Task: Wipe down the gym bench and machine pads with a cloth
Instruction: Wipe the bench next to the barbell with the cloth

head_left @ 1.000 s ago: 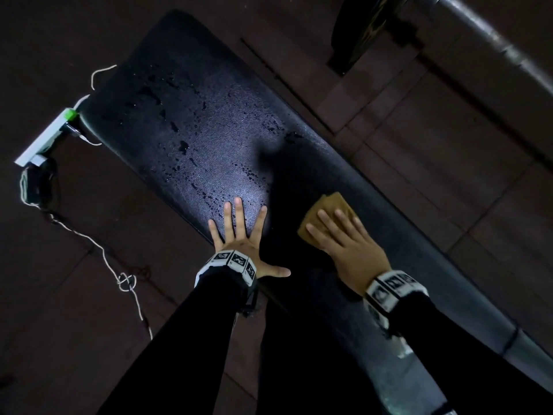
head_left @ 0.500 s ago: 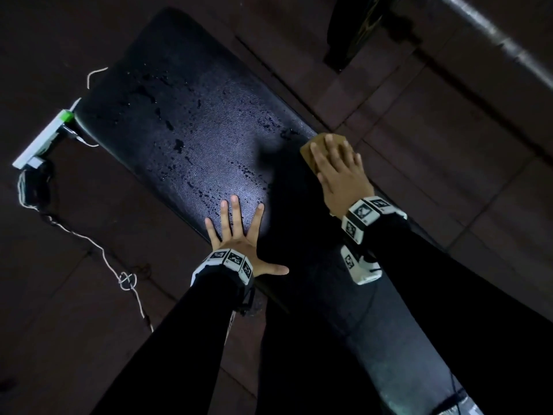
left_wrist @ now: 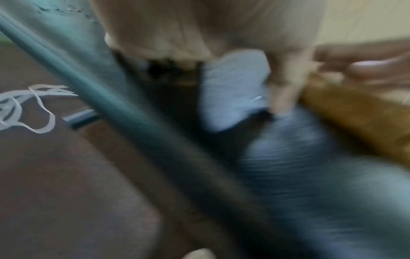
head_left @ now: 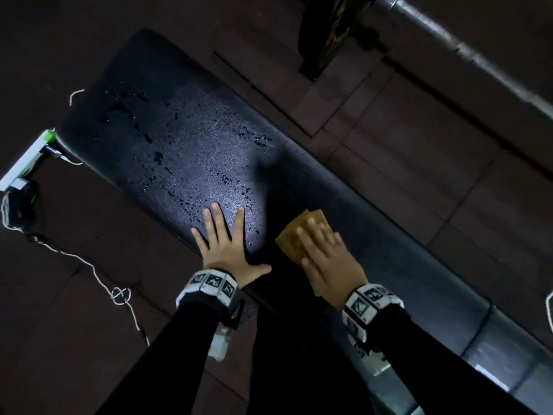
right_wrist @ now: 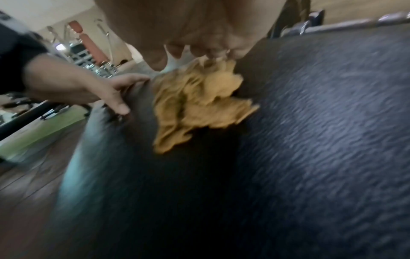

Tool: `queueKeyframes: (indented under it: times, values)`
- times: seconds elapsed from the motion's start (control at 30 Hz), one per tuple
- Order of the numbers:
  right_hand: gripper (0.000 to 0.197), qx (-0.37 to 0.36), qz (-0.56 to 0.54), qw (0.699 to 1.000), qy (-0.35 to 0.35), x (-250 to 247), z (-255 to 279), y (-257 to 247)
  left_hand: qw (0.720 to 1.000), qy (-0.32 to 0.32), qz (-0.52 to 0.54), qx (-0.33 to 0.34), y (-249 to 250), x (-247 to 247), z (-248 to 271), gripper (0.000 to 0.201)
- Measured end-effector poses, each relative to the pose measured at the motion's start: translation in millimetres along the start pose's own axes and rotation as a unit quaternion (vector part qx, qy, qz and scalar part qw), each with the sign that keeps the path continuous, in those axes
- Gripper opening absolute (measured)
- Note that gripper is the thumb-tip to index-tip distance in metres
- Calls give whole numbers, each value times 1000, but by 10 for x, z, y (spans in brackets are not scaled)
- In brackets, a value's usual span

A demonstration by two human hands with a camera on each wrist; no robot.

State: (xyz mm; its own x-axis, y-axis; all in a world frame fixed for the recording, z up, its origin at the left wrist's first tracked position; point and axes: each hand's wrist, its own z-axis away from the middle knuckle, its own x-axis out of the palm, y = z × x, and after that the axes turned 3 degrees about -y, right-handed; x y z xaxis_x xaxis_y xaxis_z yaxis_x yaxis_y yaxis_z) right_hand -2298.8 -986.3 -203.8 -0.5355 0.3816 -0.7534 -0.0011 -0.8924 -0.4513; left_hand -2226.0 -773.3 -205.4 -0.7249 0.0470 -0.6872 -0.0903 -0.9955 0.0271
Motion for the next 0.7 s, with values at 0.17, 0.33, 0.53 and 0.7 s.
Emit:
queueKeyframes:
  times: [0.17, 0.33, 0.53, 0.7]
  values:
    - [62, 249, -19, 967, 47, -301, -72, 590, 987, 107, 114, 47, 834, 166, 343, 91]
    - [67, 311, -71, 948, 24, -307, -71, 881, 996, 57, 64, 40, 1465, 410, 332, 106]
    - [64, 314, -75, 945, 53, -280, -74, 916, 990, 122, 29, 58, 1258, 252, -35, 90]
    - [65, 310, -70, 947, 55, -280, -62, 915, 983, 172, 42, -38, 547, 34, -346, 80]
